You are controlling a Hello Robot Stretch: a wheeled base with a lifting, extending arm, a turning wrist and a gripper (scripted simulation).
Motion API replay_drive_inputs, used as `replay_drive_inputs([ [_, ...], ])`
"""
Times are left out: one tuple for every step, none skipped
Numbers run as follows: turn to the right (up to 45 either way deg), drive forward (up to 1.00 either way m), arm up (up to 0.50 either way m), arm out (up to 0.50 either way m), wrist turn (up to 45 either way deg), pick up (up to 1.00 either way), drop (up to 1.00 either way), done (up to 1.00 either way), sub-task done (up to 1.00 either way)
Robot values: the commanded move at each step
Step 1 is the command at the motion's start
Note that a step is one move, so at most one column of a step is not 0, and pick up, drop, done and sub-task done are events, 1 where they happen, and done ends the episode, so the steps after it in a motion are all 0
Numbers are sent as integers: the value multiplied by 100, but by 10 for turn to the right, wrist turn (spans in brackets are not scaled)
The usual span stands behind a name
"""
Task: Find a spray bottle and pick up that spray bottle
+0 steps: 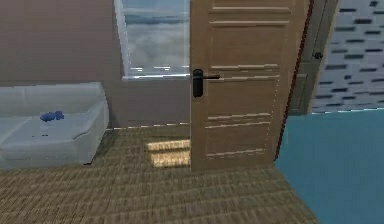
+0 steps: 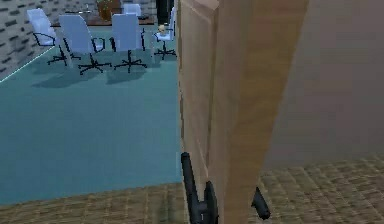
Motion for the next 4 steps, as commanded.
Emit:
replay_drive_inputs([
  [60,0,0,0,0,0,0,0,0],
  [0,65,0,0,0,0,0,0,0],
  [450,0,0,0,0,0,0,0,0],
  [270,0,0,0,0,0,0,0,0],
])
